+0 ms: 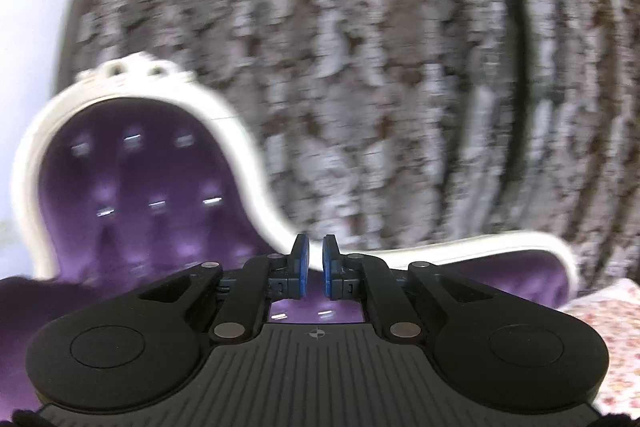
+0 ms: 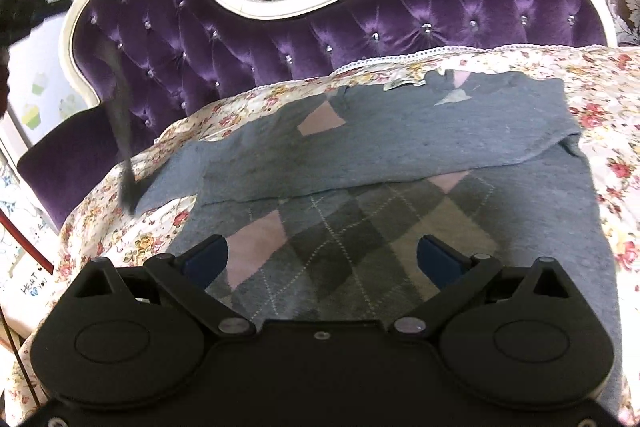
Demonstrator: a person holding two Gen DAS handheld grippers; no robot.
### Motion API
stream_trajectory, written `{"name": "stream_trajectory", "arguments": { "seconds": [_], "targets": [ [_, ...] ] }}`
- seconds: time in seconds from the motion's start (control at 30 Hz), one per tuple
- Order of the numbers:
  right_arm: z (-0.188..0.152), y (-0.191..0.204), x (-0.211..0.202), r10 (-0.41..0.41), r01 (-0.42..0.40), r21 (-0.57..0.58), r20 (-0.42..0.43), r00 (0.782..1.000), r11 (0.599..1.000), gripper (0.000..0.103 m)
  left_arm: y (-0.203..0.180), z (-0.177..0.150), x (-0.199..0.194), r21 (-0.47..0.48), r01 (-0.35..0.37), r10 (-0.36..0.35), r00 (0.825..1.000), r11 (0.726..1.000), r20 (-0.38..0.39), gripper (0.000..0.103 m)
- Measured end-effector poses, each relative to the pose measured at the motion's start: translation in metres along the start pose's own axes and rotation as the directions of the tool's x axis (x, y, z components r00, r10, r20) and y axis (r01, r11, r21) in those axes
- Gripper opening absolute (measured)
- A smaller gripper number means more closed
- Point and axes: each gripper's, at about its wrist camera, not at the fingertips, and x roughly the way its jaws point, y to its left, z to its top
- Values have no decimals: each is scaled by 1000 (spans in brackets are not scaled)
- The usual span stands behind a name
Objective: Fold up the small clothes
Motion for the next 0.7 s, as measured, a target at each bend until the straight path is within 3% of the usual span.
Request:
{"name": "stream_trajectory", "arguments": {
  "seconds": [0.13,0.2,0.23,0.27,0.3,0.37,0.47,0.57,0.7],
  "targets": [
    [-4,-10,-5,-6,6,30,-5,1000,1000,102,-37,-7,12,6,90,-90,996,996,-22,9],
    [-4,-13,-7,-6,6,33,-6,1000,999,102,-45,-19,18,-1,102,-102,993,995,-66,14],
    [-4,-13,-8,-7,7,30,-5,1000,1000,102,-46,-29,20,-13,98,-99,991,995,-91,21],
    [-3,-13,-8,-8,8,26,-4,1000,1000,102,-45,-40,22,-30,85,-88,989,996,-119,39],
    [-1,-13,-8,-8,9,23,-2,1000,1000,102,-44,-51,23,-48,61,-68,986,997,-151,50],
    [2,-12,-7,-4,4,19,-2,1000,1000,102,-39,-79,24,-80,-9,-9,975,997,-224,50],
    [9,-11,-1,10,-10,11,-9,1000,1000,102,-31,-124,26,-99,-89,50,939,991,-340,51],
    [20,-6,6,11,-11,-10,-10,1000,1000,102,-27,-164,27,-90,-113,64,904,989,-423,52],
    [38,2,15,33,-34,-32,-9,999,999,101,-30,-200,25,-96,-135,76,882,986,-466,52]
  ]
}}
